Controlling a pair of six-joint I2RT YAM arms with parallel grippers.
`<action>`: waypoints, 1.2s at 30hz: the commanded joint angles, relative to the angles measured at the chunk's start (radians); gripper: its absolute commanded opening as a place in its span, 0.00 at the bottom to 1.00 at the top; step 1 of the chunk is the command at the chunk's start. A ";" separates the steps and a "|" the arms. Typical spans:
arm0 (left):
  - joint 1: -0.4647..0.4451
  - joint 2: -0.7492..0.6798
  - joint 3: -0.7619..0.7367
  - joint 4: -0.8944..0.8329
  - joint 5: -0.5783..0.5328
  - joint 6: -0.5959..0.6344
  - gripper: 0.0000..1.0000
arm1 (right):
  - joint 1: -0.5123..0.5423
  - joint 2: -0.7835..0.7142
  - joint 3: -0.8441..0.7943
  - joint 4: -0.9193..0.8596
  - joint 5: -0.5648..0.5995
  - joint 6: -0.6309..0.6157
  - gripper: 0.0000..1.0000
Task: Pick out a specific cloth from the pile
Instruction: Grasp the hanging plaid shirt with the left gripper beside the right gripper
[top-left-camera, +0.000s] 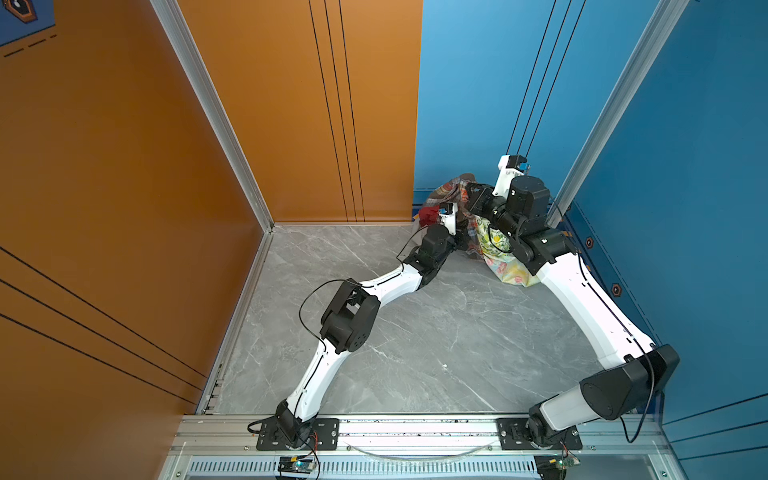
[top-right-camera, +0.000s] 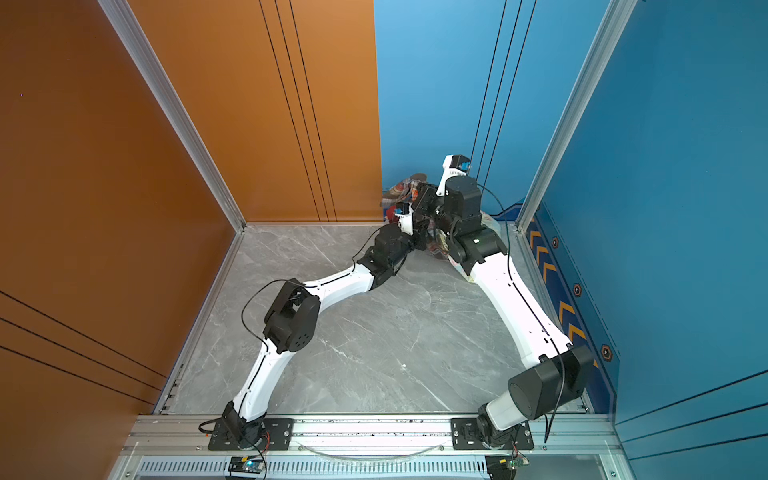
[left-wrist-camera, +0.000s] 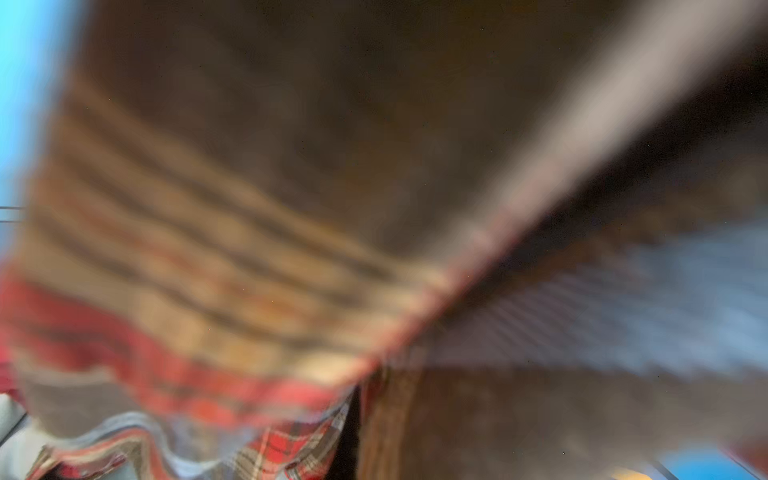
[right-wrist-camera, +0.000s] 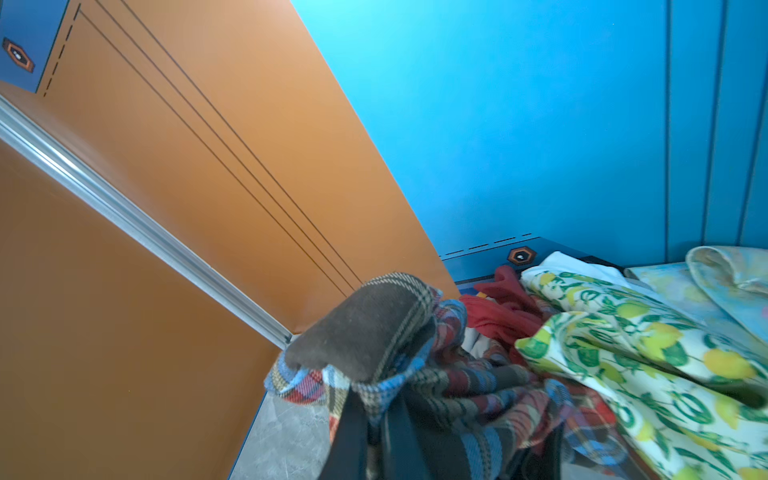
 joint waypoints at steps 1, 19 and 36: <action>0.008 -0.060 0.067 -0.028 0.036 0.018 0.00 | -0.063 -0.071 -0.077 0.111 0.008 0.037 0.00; 0.040 0.114 0.784 -0.510 0.125 0.021 0.00 | -0.286 -0.090 -0.332 0.308 -0.080 0.143 0.00; 0.060 -0.051 0.706 -0.446 0.170 0.010 0.00 | -0.245 0.037 -0.376 0.321 -0.304 0.116 0.00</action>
